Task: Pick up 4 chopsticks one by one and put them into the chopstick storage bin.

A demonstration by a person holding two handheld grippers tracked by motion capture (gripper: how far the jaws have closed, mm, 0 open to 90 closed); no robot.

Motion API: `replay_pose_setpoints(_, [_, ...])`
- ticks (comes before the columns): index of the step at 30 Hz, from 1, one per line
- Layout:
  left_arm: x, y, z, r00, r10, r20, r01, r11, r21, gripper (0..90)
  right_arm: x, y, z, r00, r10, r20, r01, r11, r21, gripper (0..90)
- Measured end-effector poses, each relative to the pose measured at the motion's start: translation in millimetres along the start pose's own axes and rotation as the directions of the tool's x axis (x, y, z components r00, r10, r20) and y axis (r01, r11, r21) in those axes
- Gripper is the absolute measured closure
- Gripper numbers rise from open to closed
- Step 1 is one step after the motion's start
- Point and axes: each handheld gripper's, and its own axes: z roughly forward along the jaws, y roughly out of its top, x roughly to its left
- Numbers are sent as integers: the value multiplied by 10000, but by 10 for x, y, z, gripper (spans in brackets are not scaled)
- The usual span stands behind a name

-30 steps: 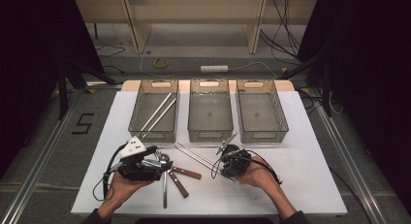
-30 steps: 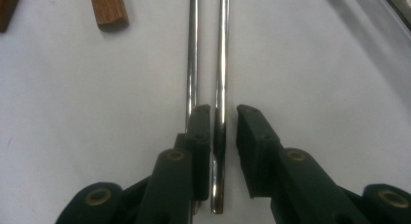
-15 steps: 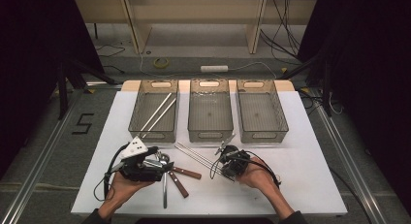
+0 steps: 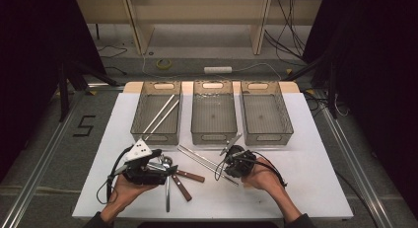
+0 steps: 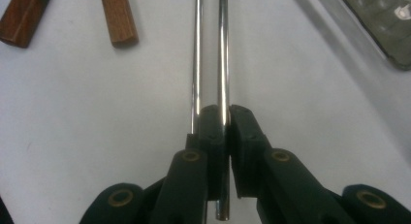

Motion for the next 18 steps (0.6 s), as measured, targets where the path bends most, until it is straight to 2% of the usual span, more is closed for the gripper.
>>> replay_pose_setpoints(7, [0,11,27,10000,74,23,-74,9999,77,172,-8,5,-66,9999,-90,55,91,9998,-154,853])
replay_pose_setpoints(8, [-4,12,34,10000,64,48,-64,9999,96,172,-17,5,-79,9996,-263,52,264,9995,-147,853])
replay_pose_setpoints(15, [-17,23,81,9998,192,33,-193,9996,227,172,-16,13,-136,9998,-181,69,184,9991,-393,853])
replay_pose_setpoints(18, [-15,27,102,9998,221,31,-222,9994,255,174,-24,16,-173,9995,-309,41,311,9986,-433,853])
